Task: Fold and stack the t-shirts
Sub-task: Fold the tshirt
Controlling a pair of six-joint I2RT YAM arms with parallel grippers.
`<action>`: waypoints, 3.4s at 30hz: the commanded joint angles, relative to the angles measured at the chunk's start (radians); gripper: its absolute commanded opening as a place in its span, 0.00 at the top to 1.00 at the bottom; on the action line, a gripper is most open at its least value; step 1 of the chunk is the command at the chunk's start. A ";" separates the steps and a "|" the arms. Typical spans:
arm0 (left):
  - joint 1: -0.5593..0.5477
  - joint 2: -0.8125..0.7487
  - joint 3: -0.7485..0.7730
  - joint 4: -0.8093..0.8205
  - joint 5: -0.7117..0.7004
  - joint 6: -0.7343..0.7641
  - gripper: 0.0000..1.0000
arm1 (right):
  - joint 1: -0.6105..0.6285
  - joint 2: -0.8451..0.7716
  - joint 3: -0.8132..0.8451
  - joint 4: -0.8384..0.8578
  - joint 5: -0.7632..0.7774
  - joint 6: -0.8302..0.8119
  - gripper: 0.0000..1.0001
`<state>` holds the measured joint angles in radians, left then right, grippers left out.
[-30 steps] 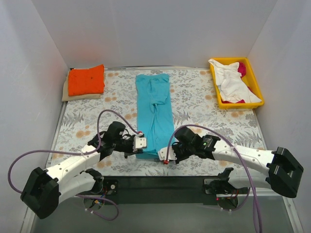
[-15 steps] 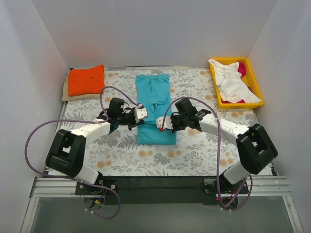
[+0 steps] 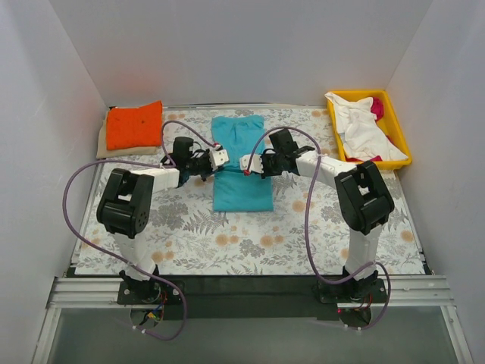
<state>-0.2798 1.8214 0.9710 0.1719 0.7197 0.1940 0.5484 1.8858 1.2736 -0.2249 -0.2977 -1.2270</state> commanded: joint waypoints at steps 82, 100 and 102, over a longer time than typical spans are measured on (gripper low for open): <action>0.045 -0.390 -0.394 -0.101 0.124 0.203 0.53 | 0.182 -0.301 -0.407 0.082 0.064 0.268 0.46; -0.013 -0.284 -0.437 -0.092 0.069 0.306 0.84 | 0.196 -0.249 -0.484 0.182 0.104 0.268 0.99; -0.022 -0.345 -0.446 -0.129 0.072 0.288 0.94 | 0.199 -0.274 -0.455 0.136 0.092 0.291 0.99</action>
<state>-0.2893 1.5536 0.5453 0.1070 0.7986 0.4603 0.7403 1.6310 0.8036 -0.0208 -0.2043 -0.9779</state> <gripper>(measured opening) 0.104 0.026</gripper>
